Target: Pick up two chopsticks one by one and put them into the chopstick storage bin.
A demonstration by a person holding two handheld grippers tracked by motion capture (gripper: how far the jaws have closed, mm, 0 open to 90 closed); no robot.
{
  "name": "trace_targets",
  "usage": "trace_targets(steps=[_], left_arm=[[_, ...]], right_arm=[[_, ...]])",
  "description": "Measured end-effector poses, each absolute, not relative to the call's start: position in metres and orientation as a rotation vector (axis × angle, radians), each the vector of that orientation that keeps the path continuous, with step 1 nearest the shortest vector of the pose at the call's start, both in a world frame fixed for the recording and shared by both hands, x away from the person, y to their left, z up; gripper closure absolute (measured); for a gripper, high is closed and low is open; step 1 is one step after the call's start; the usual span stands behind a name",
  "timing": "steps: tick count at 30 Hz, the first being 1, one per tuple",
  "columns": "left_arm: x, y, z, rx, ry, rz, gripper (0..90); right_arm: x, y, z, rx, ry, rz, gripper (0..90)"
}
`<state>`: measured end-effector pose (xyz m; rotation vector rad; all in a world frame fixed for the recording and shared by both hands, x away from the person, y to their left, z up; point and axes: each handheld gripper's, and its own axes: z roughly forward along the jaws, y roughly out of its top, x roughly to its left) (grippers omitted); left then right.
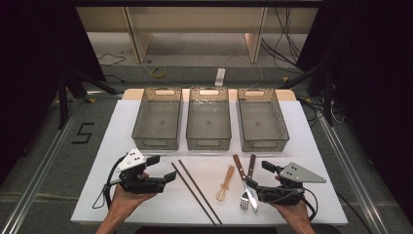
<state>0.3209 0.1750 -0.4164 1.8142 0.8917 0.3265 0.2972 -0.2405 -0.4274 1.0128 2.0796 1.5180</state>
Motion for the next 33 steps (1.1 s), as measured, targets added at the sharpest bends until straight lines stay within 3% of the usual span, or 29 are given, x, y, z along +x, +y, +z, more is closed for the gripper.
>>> trace_targets(steps=[14,21,33], left_arm=[[0.329,0.17,-0.411,1.86,0.892,0.292,15.5],[0.346,0.16,-0.404,1.994,0.901,0.28,15.5],[0.368,0.128,-0.404,2.292,0.722,0.227,15.6]], right_arm=[[0.298,-0.24,-0.428,1.019,2.091,1.509,21.5],[0.299,-0.241,-0.428,1.022,2.101,1.507,21.5],[0.301,-0.242,-0.43,1.042,2.118,1.496,21.6]])
